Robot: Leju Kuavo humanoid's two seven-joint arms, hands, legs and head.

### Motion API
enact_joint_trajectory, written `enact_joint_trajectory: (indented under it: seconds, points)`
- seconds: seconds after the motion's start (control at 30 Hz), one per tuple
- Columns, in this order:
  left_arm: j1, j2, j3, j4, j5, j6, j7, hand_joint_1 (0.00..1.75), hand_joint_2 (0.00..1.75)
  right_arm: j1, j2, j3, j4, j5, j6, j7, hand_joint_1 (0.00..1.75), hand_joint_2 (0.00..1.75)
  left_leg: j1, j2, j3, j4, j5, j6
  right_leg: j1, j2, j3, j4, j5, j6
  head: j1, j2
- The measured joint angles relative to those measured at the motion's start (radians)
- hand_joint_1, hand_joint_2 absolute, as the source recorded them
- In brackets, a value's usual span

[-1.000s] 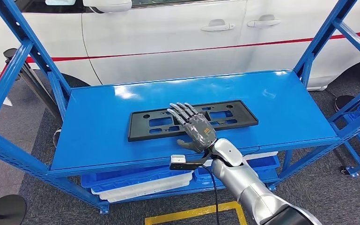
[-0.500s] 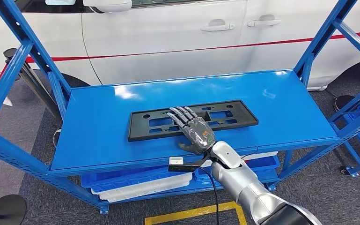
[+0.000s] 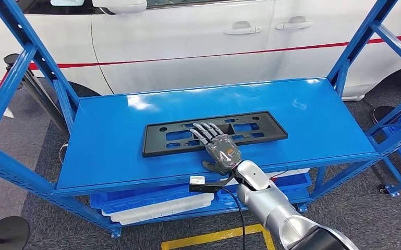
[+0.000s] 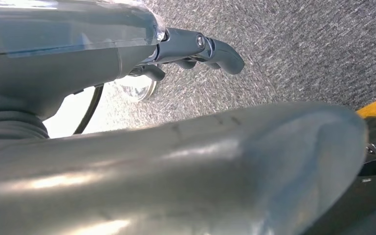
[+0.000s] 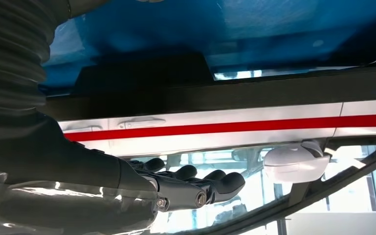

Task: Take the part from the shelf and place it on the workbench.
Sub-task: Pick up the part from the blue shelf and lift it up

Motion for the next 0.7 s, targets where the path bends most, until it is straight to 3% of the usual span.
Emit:
enact_joint_trajectory:
  seconds: [0.33, 0.7]
  points:
    - [0.0, 0.001, 0.0, 0.0, 0.0, 0.002, 0.0, 0.0, 0.0, 0.0, -0.005, 0.0, 0.023, 0.014, -0.01, 0.054, 0.0, 1.75, 0.0, 0.0, 0.001, 0.0, 0.0, 0.0, 0.0, 0.0, 0.001, 0.0, 0.0, 0.0, 0.0, 0.0]
    - [0.002, 0.003, 0.0, 0.0, -0.001, 0.001, -0.006, 0.0, 0.0, -0.001, -0.047, -0.046, 0.066, 0.007, -0.03, 0.141, 0.0, 1.75, 0.0, 0.0, 0.004, 0.001, 0.0, 0.0, 0.0, 0.0, 0.004, -0.001, 0.001, 0.0, 0.0, 0.0]
